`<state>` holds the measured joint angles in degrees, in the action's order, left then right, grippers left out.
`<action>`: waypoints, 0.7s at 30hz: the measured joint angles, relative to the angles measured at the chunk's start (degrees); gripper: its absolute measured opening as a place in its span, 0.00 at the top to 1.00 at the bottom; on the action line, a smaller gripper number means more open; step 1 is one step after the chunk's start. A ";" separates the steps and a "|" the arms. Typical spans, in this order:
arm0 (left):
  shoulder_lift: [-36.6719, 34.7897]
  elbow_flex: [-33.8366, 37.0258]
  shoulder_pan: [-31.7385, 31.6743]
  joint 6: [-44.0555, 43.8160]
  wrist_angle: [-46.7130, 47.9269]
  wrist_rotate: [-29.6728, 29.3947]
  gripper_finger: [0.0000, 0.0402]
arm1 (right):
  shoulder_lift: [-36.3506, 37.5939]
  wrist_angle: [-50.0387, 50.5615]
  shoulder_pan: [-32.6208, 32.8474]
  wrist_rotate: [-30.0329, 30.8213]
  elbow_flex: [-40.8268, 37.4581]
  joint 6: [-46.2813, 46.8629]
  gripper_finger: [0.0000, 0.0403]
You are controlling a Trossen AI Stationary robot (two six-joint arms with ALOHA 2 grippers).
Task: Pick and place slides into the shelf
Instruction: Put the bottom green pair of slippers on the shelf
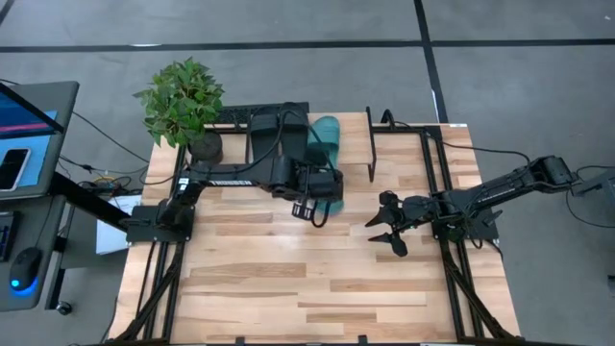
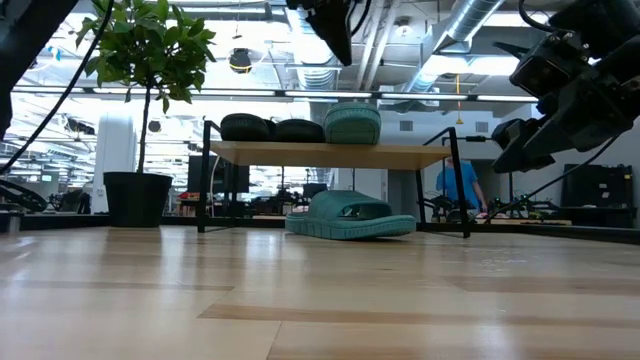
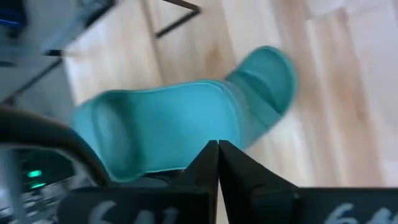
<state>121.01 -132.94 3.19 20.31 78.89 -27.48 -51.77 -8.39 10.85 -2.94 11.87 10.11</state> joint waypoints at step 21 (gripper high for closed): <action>0.07 3.72 0.19 -2.86 0.34 31.75 1.00 | 0.00 -0.18 0.00 0.00 -0.01 -0.02 0.47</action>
<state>121.08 -129.22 3.37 17.45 79.23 4.27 -51.77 -8.57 10.85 -2.94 11.86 10.09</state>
